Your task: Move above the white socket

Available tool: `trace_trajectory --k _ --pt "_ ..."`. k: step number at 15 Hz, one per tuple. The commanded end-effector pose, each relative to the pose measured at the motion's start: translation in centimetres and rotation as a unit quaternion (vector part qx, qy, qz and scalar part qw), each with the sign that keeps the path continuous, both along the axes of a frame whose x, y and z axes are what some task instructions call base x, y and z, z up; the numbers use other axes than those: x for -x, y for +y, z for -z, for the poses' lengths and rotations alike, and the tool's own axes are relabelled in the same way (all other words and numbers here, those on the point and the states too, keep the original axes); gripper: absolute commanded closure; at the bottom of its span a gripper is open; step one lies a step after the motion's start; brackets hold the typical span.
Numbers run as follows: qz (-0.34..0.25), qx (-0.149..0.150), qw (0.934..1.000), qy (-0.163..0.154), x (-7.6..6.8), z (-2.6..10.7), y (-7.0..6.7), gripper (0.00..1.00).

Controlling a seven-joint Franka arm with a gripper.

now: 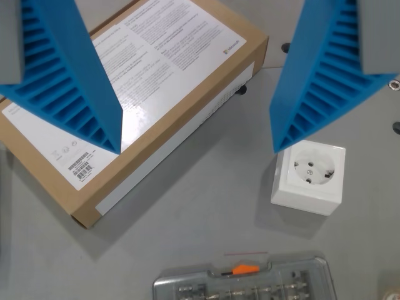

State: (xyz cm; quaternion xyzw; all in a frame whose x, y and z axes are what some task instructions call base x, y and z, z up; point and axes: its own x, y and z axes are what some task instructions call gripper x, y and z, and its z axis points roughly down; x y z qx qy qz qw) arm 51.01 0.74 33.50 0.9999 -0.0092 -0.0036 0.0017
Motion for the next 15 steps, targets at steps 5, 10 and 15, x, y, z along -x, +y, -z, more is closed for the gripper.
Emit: trace_trajectory --k 5,10,15 --pt "-0.006 0.000 1.0000 -0.002 0.02 -0.15 0.02 0.00" --pt "-0.035 -0.002 0.9994 -0.004 0.09 0.08 0.17 0.00" --pt "-0.086 -0.005 0.9962 -0.012 0.31 0.70 0.53 0.00"
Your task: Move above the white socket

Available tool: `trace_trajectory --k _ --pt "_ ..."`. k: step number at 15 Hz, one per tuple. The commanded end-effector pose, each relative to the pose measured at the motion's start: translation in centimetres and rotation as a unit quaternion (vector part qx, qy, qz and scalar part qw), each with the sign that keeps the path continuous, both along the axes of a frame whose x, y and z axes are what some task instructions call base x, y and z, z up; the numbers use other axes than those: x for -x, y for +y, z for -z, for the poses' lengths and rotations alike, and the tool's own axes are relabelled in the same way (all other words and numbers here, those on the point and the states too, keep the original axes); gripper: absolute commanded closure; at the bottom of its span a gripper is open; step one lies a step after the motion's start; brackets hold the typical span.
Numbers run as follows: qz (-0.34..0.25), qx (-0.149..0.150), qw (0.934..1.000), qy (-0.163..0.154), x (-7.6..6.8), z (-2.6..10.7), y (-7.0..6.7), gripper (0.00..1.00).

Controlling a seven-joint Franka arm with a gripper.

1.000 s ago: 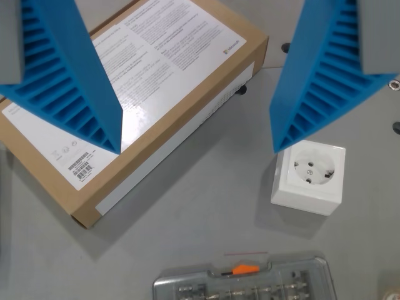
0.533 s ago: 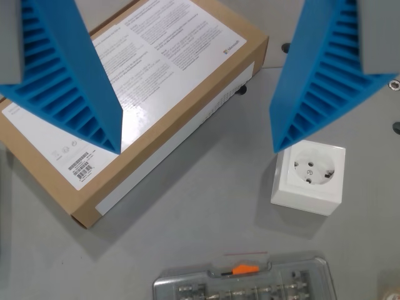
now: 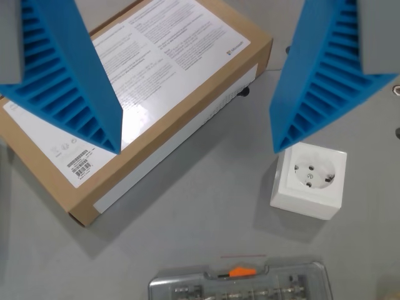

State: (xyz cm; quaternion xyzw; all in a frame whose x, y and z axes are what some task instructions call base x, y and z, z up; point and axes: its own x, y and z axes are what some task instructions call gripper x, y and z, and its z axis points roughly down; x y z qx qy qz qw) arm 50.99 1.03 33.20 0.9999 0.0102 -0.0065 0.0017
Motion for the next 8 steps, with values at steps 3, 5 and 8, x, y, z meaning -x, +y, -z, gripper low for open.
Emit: trace_trajectory --k 3,5,8 --pt "-0.106 -0.008 0.9940 -0.025 0.5 1.0 0.6 0.00" --pt "-0.135 -0.010 0.9903 -0.033 0.7 1.6 0.9 0.00" --pt "-0.183 -0.012 0.9822 -0.042 1.1 2.5 1.4 0.00"
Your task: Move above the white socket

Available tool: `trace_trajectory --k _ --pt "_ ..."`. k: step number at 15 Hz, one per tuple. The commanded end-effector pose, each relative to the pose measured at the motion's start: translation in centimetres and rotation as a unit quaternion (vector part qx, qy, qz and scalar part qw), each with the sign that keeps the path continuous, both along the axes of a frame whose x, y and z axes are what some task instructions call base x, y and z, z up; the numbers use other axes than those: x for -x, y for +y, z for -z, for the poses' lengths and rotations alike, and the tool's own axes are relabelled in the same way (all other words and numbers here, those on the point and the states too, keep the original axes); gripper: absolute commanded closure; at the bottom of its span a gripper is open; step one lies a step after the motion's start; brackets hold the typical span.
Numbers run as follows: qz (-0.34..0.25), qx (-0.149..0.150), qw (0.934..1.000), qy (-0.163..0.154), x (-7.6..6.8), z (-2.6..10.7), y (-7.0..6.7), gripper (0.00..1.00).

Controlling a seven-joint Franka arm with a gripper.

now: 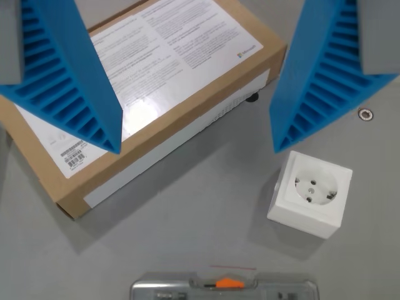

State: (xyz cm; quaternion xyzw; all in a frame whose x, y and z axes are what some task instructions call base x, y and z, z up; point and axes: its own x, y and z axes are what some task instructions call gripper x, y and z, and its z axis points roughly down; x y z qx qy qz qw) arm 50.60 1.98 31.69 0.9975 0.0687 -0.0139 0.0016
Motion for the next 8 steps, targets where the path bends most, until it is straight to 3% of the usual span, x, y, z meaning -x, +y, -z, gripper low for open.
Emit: trace_trajectory --k 1,8 --pt "-0.141 -0.016 0.9885 -0.052 0.8 1.3 0.7 0.00" --pt "-0.254 -0.019 0.9651 -0.060 1.6 3.6 2.1 0.00"
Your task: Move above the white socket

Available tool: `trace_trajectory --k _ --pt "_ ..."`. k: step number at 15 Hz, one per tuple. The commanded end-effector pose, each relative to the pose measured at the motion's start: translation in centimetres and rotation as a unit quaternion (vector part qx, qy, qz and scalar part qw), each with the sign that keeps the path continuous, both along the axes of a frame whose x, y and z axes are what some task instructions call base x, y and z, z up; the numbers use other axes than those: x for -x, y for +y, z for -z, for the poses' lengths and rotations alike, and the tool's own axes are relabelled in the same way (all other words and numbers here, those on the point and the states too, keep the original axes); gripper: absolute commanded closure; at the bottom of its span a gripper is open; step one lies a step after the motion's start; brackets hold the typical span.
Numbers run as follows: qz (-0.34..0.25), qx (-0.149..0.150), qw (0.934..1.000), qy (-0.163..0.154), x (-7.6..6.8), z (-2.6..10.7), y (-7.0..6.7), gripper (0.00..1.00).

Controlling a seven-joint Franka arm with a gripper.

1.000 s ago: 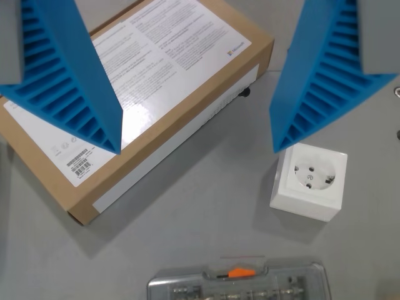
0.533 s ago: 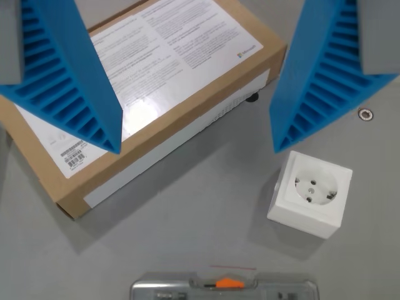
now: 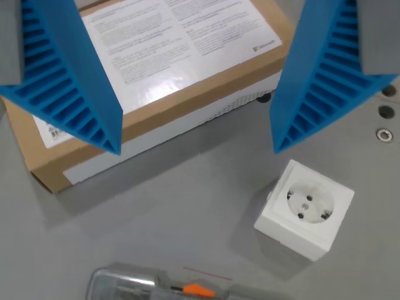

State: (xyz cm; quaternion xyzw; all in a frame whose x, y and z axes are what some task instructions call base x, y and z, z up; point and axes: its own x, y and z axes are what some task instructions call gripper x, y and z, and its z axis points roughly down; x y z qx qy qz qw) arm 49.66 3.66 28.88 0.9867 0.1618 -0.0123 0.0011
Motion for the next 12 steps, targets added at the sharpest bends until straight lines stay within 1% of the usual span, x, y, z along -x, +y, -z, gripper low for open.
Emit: trace_trajectory --k 1,5,7,12 --pt "-0.179 -0.023 0.9819 -0.057 0.8 1.1 0.6 0.00" --pt "-0.244 -0.025 0.9676 -0.060 1.3 2.6 1.7 0.00" --pt "-0.276 -0.026 0.9587 -0.062 1.6 3.4 2.3 0.00" --pt "-0.350 -0.029 0.9342 -0.061 2.1 5.5 3.7 0.00"
